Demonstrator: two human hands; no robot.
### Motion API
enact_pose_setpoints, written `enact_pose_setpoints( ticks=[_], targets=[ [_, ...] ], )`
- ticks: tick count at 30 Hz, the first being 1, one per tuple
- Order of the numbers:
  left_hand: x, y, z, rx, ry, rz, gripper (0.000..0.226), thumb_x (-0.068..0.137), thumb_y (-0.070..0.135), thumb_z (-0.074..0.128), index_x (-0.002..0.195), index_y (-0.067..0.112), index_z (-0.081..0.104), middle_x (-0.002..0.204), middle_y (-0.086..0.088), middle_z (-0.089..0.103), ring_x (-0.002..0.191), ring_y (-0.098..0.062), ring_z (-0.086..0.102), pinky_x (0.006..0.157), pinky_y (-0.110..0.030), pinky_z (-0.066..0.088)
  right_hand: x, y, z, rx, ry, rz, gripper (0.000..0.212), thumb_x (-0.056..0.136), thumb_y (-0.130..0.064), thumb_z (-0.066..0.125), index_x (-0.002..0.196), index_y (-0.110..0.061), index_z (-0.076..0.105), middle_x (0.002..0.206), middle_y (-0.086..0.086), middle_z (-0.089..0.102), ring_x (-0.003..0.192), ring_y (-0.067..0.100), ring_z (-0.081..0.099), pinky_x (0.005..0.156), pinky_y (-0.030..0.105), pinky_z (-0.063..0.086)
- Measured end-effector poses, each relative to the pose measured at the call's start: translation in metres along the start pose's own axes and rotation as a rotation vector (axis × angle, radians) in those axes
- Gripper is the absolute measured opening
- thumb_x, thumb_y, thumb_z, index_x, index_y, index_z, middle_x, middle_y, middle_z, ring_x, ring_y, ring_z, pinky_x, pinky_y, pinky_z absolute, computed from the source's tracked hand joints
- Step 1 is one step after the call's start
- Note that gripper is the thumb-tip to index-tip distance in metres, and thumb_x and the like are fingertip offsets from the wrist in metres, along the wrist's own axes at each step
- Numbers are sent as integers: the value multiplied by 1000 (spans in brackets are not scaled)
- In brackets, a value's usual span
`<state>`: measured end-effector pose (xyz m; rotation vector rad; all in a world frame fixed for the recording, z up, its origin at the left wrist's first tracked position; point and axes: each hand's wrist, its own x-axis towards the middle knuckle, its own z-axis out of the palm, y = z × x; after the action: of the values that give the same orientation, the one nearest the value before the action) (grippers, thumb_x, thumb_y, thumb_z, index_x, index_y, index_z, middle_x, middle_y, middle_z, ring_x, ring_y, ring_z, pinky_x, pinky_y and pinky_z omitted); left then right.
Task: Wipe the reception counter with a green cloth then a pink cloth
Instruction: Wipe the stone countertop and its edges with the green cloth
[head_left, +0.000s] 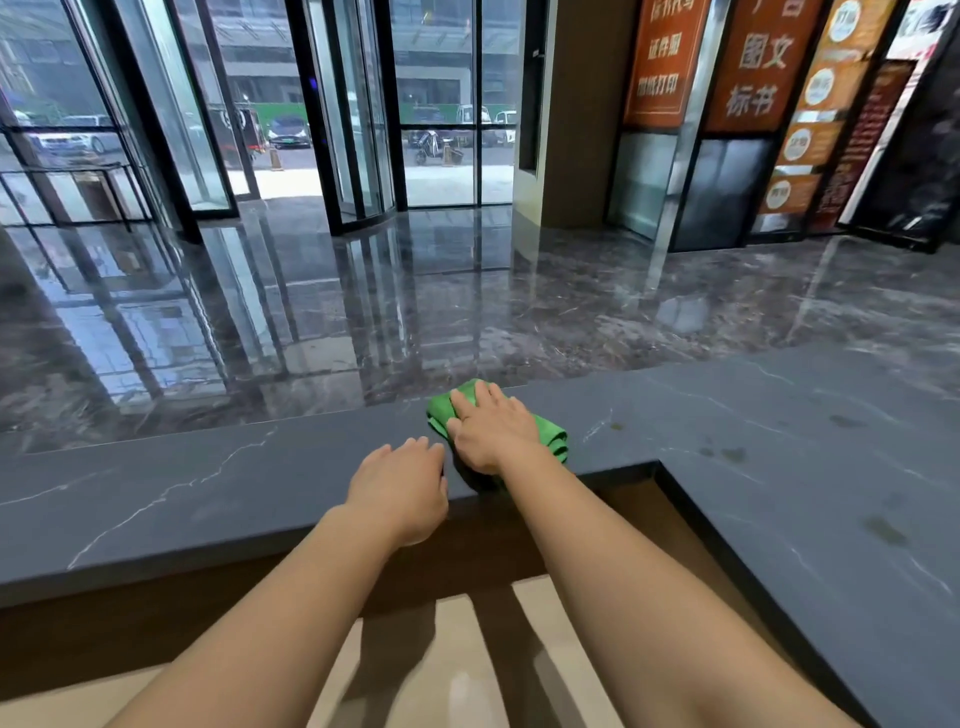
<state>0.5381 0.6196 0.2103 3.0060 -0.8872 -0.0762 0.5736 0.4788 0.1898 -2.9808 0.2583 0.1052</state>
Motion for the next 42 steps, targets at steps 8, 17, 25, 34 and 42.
enact_pose_setpoints(
  ticks=[8,17,25,34,42],
  targets=[
    [13,12,4,41,-20,-60,32,102,29,31,116,14,55,120,-6,55,114,-24,53,97,-36,38,35,91,-17,26,65,255,56,103,-36,21,156,-19,13,163,13,5,150,27,4,119,43,8],
    [12,5,7,-9,-82,-22,36,102,27,31,132,14,45,132,-6,47,126,-25,45,108,-38,31,-2,149,-23,45,105,583,58,101,-29,20,157,-15,9,163,14,0,149,28,3,120,42,10],
    [2,1,11,-93,-24,0,33,101,22,31,130,14,45,135,-5,45,130,-23,40,115,-40,20,-46,75,-9,43,76,488,57,103,-32,18,157,-20,3,163,14,-7,150,28,-5,121,43,3],
    [-20,-19,17,-131,111,-80,33,93,17,39,126,16,44,131,-1,45,136,-19,33,117,-40,18,-54,-46,16,13,67,54,57,105,-40,19,157,-23,4,164,11,-4,151,26,-5,121,44,0],
    [-22,-16,21,-108,112,-106,27,94,14,41,120,16,46,123,0,46,126,-20,40,117,-39,21,-77,78,-2,-14,179,219,54,104,-37,20,156,-21,17,163,8,11,149,24,11,119,41,14]
  ],
)
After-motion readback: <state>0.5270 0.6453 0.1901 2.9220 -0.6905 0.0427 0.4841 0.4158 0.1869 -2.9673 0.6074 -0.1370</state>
